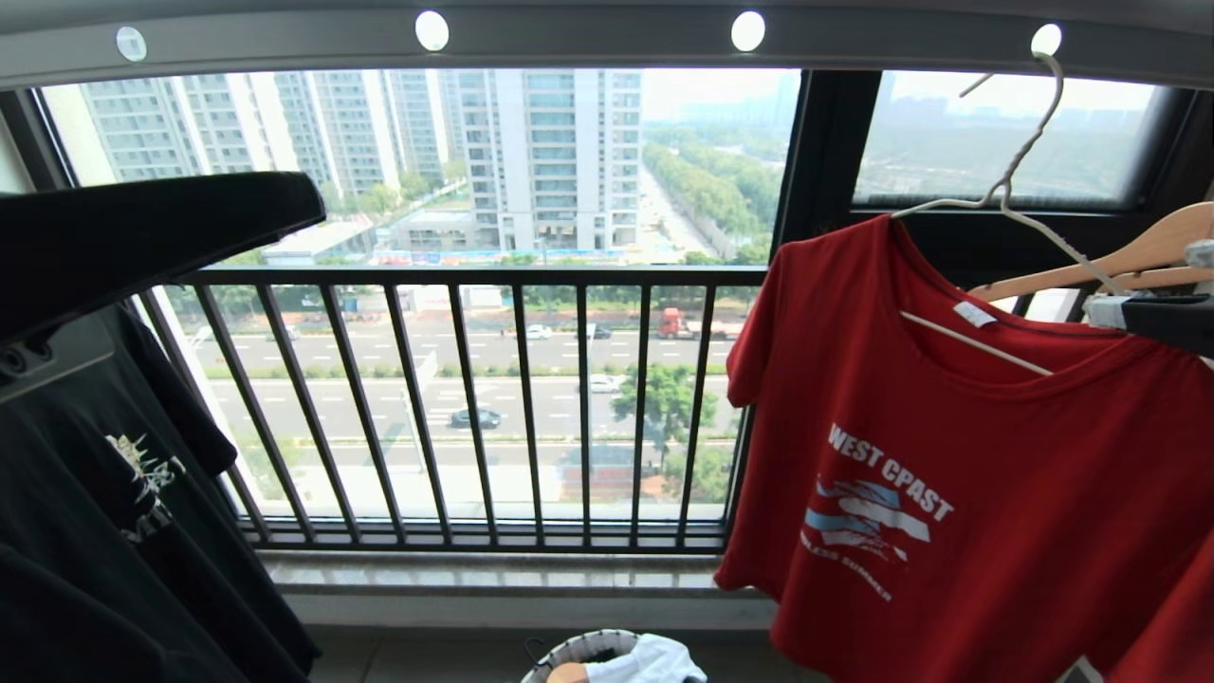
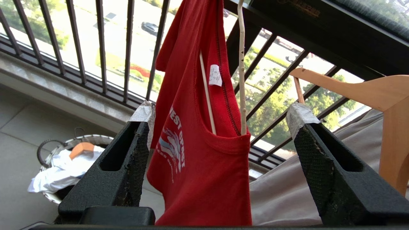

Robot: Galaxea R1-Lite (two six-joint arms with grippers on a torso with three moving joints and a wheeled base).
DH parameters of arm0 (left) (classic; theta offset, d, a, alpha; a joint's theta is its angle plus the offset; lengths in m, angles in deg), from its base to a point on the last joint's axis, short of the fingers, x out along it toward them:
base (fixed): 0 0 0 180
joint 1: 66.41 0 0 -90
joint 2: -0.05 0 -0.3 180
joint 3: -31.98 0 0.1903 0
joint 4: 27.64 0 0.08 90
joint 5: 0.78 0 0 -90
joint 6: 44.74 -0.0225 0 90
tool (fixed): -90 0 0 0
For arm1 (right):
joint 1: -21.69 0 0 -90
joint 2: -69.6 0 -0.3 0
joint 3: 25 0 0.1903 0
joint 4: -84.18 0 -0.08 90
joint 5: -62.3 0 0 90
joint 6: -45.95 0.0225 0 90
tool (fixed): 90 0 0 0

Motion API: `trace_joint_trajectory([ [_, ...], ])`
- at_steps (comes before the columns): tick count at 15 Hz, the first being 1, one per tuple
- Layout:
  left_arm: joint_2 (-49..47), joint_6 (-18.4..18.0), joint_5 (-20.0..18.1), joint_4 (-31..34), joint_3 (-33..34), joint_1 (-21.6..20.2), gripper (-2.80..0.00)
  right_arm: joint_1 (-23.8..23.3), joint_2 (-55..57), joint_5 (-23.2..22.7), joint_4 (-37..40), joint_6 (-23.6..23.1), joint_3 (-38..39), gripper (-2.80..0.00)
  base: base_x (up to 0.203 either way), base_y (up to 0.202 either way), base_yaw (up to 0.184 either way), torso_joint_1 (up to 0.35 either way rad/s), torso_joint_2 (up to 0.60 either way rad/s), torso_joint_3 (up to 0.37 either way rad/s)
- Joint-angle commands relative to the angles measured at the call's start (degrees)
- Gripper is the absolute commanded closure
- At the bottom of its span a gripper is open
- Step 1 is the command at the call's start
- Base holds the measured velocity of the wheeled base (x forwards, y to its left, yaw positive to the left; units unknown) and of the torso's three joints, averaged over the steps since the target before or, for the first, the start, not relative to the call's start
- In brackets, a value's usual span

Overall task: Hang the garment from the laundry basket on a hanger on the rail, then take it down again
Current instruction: Hang the clothes rack on the clothesline, then take the clothes off the clothes rack

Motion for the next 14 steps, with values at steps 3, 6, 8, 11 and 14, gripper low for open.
trace_joint_trajectory([
  [3,0.94,-0.04,-0.71,-0.06,1.41,0.17,0.0,-0.03,-9.92,-0.27,0.29,-0.15,4.0,0.0,0.0,0.0,0.0,0.0,0.0,0.0],
  [6,3.5,0.26,-0.84,0.05,3.71,0.17,0.0,-0.03,-13.27,-0.44,0.16,0.12,5.17,0.0,0.0,0.0,0.0,0.0,0.0,0.0],
  [8,7.28,1.61,-0.88,-0.24,8.79,0.05,0.0,-0.05,-15.62,-0.32,-0.16,5.96,4.3,0.0,0.0,0.0,0.0,0.0,0.0,0.0],
  [11,13.97,2.54,1.95,-0.12,14.07,-2.21,0.0,-0.1,-22.15,0.07,0.23,11.92,4.89,0.0,0.0,0.0,0.0,0.0,0.0,0.0],
  [14,24.32,2.42,4.33,0.32,18.69,-8.12,0.0,-0.13,-30.95,0.4,0.32,14.59,9.36,0.0,0.0,0.0,0.0,0.0,0.0,0.0],
])
